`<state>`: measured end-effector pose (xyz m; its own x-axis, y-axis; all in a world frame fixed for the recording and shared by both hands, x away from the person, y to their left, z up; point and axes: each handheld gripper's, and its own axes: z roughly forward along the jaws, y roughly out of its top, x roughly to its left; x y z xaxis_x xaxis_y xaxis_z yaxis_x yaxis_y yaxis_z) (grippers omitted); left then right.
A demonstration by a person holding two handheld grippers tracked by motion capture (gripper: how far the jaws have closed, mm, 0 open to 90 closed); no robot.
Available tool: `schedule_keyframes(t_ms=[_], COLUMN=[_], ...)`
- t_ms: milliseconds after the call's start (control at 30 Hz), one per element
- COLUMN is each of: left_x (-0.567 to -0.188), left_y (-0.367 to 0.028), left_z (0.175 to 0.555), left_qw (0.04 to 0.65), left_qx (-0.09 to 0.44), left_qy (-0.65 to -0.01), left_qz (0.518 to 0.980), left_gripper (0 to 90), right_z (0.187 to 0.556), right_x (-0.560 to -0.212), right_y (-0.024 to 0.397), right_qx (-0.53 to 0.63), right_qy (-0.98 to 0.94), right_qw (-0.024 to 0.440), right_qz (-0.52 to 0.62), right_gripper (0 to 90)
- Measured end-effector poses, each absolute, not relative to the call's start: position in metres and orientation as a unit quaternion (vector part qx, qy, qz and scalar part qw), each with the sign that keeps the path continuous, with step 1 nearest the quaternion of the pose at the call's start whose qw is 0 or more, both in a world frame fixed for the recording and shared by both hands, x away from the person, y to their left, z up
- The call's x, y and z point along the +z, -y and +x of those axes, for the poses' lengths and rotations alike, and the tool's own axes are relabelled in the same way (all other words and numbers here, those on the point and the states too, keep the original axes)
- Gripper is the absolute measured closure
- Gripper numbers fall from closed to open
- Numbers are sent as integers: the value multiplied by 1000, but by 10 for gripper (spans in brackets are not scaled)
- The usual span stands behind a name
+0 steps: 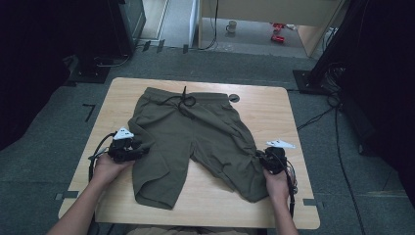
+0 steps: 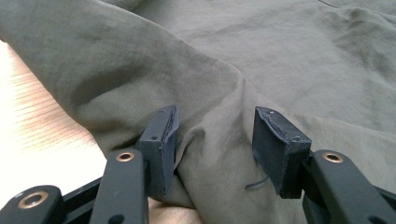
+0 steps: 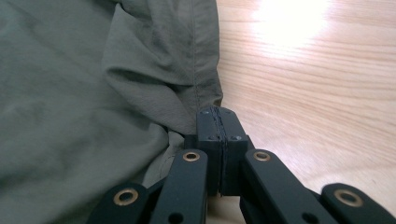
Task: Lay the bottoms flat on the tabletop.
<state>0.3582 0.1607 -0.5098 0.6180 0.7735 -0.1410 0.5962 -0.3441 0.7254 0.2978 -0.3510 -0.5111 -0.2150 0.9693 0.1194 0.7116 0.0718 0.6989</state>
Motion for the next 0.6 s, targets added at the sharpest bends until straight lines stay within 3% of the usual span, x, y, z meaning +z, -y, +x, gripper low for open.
schedule_keyframes(t_ms=[200,600], left_x=[-509,-486], left_y=[-161,-151], left_z=[358,333], left_qw=[388,424], left_qx=[112,115], left_qy=[-421,-395], left_qz=[812,807], left_gripper=[507,480], right_z=[296,289], right_x=[-512,-481], right_y=[363,350], right_qx=[315,377], right_qy=[-700,-689], right_qw=[210,240], right_qz=[606,570], right_gripper=[887,680])
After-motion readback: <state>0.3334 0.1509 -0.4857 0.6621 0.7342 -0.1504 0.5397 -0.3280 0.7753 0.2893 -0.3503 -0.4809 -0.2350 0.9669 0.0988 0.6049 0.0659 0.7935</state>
